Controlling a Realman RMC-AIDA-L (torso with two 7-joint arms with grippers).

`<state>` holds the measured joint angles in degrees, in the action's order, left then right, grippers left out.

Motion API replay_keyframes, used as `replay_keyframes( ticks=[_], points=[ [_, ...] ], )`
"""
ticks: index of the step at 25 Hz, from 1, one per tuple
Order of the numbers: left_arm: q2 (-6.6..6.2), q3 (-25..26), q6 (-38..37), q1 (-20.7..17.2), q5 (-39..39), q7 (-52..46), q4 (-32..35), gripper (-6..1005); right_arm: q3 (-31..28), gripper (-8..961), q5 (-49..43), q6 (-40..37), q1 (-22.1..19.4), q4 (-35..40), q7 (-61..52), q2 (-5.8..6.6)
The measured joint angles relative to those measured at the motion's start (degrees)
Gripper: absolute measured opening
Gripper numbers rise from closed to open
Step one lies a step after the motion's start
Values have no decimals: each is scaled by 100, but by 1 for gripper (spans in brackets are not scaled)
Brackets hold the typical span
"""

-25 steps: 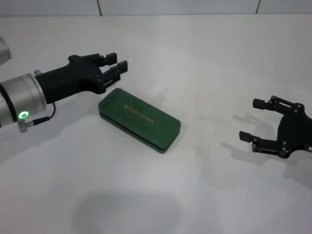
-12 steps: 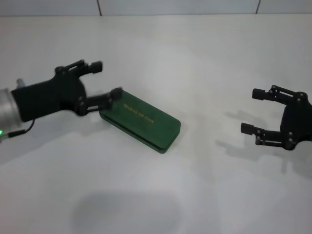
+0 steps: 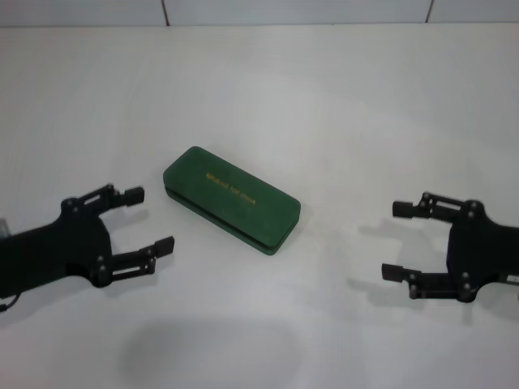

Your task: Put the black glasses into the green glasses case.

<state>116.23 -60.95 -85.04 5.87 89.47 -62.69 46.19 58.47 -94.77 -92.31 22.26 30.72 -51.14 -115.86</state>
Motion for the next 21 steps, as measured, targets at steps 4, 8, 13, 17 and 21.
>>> replay_keyframes(
  ticks=[4,8,13,17,21],
  points=[
    [34,77,-4,-111,204,67,-121,868,23,817,13,304,82,-392,236,-6],
    [25,84,-8,-130,225,71,-192,868,24,817,34,486,127,-461,303,-12],
    [31,152,-106,-64,188,74,-195,869,24,817,38,495,150,-462,305,-15],
    [52,342,-202,-46,202,73,-198,869,25,817,39,490,185,-463,307,-16],
    [55,384,-224,-48,209,52,-199,870,25,817,38,437,206,-469,307,-17]
  ],
)
